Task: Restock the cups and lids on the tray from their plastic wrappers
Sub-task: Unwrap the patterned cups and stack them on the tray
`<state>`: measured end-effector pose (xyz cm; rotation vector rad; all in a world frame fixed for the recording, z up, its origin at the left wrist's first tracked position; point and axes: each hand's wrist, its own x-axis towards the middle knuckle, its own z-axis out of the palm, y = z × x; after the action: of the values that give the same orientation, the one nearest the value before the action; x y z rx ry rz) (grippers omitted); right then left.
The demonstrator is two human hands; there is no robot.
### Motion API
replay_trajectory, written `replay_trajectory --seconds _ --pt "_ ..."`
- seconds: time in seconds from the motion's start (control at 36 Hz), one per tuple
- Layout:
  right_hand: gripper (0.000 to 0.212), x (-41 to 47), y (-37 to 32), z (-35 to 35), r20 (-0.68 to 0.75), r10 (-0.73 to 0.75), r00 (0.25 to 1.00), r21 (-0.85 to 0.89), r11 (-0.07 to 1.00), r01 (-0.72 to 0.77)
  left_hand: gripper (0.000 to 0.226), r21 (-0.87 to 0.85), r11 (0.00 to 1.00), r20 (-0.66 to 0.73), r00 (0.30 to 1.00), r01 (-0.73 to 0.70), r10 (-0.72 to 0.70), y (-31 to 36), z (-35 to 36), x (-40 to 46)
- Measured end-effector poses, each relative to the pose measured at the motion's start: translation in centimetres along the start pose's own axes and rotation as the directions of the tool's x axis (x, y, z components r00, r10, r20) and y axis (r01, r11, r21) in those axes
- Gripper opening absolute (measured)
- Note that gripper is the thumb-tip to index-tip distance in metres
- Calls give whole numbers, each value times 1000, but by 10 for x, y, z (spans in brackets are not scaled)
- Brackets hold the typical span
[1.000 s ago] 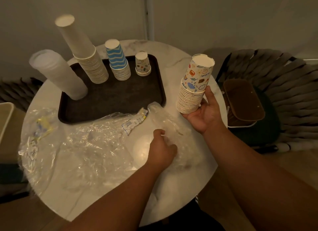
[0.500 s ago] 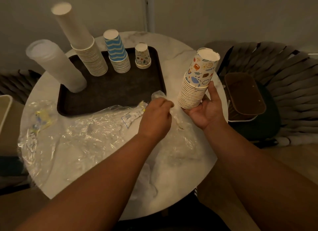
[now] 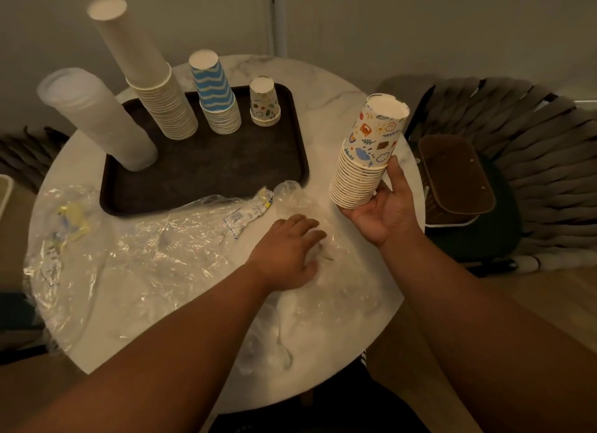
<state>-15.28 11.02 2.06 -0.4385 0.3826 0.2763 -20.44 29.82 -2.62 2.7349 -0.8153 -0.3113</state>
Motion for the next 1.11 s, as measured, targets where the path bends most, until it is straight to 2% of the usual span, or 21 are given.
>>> replay_trajectory --seconds 0.03,0.06,0.14,0.17,0.28,0.36,0.42,0.47,0.61,0.69,0.75,0.83,0.92,0.94,1.0,1.03,1.06,1.11 --pt "112 0 0 0 -1 0 1000 2 1000 0 57 -1 1000 -46 999 -10 10 -2 -2 0" --pt "112 1 0 0 0 2 1000 4 1000 -2 55 7 1000 -28 1000 -5 5 -4 -4 1" --pt "108 0 2 2 11 15 1000 11 1000 -15 58 62 998 154 988 24 -33 -12 -6 4" --pt "106 1 4 3 13 19 1000 6 1000 -19 57 35 999 151 988 23 -28 -14 -7 4" --pt "100 1 4 6 -5 24 1000 -33 999 -24 47 -134 990 -104 993 45 -59 -10 -27 7" --pt "74 0 6 13 -30 27 999 -77 997 -29 48 -270 956 -281 940 118 -195 -1 -61 14" --pt "60 0 8 17 -26 45 999 -85 995 -47 54 -417 897 -332 895 143 -297 5 -86 20" --pt "55 1 12 25 -7 70 998 -104 992 -70 66 -578 805 -329 866 131 -377 7 -106 26" --pt "40 3 27 47 74 158 985 -283 950 -131 98 -826 563 -266 868 20 -421 5 -136 30" --pt "33 7 38 57 146 195 970 -330 934 -138 90 -868 494 -234 842 45 -486 -2 -136 31" --pt "41 11 42 61 180 235 955 -353 922 -160 82 -894 446 -233 805 43 -545 -10 -138 29" --pt "71 16 48 68 174 282 944 -614 780 -120 68 -933 357 -203 757 42 -621 -21 -145 25" --pt "81 19 58 82 160 231 960 -818 575 -2 58 -958 284 -170 721 39 -672 -26 -152 24" --pt "85 21 61 87 160 174 972 -886 459 63 57 -964 262 -164 702 33 -693 -26 -155 24" --pt "94 29 66 93 185 29 982 -973 143 179 58 -976 219 -147 673 22 -725 -25 -160 25" --pt "92 30 67 98 247 -33 968 -968 26 248 58 -980 198 -132 669 24 -732 -26 -161 25" --pt "84 29 65 104 313 -74 947 -950 -20 312 58 -983 180 -115 673 28 -731 -25 -162 24" --pt "65 21 62 115 376 -130 917 -926 -17 377 59 -990 141 -82 696 28 -714 -24 -161 22"
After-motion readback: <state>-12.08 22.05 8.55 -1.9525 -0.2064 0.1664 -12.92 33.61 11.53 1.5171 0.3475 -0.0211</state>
